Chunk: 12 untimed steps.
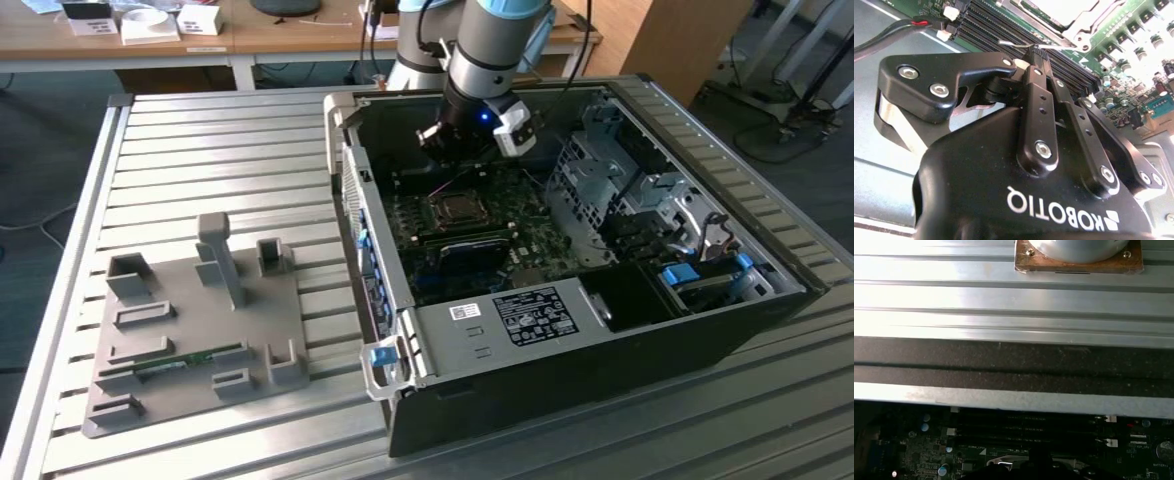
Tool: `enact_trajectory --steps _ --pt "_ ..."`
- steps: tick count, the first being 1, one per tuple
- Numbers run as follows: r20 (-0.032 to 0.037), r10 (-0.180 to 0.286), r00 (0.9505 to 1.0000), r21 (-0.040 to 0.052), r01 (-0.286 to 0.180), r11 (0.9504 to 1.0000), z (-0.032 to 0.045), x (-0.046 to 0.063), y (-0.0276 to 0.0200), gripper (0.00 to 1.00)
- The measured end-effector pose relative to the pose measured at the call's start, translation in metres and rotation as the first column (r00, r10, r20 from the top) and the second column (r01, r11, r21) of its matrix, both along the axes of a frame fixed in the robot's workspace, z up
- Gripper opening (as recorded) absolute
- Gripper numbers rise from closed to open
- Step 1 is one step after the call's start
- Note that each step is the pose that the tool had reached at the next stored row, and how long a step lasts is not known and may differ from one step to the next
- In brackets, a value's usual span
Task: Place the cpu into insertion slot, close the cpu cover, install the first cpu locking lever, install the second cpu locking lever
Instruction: 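Install the first cpu locking lever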
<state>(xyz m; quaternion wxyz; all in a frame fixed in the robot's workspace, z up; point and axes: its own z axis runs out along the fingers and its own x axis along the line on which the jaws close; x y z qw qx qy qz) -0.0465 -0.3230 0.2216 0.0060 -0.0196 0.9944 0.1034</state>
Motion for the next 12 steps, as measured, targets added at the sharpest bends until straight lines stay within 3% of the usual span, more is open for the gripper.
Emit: enact_trajectory --steps 12 --pt "0.0001 0.000 1.0000 0.0002 0.000 1.0000 -0.0022 0.0014 0.0001 0.11"
